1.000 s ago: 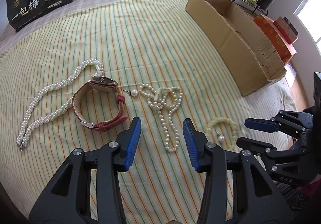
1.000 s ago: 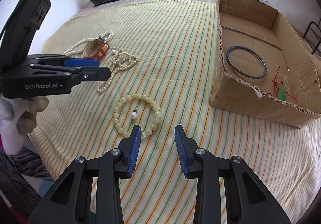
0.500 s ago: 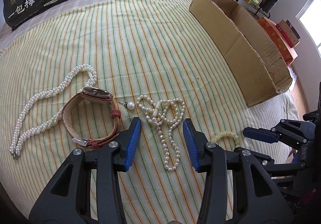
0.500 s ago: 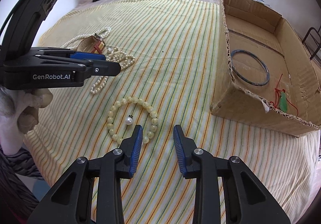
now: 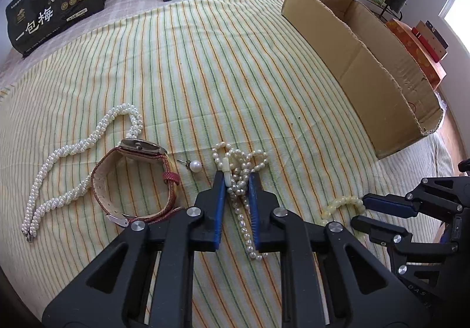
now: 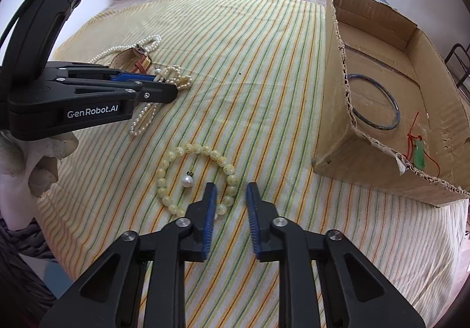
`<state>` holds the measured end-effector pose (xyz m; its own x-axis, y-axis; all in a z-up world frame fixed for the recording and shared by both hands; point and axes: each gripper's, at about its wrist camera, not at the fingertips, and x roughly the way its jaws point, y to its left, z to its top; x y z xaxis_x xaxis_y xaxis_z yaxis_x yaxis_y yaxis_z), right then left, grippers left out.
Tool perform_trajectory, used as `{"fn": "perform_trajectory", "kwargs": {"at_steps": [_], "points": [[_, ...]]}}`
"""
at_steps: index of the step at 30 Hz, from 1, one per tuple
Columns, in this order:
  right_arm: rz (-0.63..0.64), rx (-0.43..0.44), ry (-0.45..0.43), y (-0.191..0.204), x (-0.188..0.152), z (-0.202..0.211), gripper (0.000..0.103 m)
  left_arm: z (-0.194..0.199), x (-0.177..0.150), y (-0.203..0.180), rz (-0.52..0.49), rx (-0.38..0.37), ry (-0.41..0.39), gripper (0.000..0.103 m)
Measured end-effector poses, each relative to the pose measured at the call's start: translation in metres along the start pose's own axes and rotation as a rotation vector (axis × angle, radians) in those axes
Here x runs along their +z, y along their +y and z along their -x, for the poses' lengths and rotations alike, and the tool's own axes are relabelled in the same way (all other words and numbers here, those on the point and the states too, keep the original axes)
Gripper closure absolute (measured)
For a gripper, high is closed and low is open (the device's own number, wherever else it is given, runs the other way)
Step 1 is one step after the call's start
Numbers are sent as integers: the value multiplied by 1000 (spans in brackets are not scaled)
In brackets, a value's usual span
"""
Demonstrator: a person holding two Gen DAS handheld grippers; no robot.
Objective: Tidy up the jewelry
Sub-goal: 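Close the left gripper on the short pearl strand while the right gripper grasps the cream bead bracelet, then carry the pearl strand and bead bracelet into the box and open both grippers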
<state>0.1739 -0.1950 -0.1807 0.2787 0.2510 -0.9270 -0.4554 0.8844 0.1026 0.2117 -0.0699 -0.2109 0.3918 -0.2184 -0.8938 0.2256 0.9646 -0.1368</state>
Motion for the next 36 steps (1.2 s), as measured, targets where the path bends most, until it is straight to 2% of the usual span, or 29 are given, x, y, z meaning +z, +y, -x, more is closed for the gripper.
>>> {"fn": "perform_trajectory", "kwargs": {"at_steps": [4,15,25,36], "points": [[-3,7,-7,0,1,-1,97,2,-1,0,-2,-5,-3,97],[-14,40,-74,1,3,23,97,23,-4,5,21,-38,-34,98],[38,51,-156,19,11,51,97,66,4,13,65,-92,-119,98],[39,60,-228,24,21,76,97,105,12,19,95,-124,-207,98]]}}
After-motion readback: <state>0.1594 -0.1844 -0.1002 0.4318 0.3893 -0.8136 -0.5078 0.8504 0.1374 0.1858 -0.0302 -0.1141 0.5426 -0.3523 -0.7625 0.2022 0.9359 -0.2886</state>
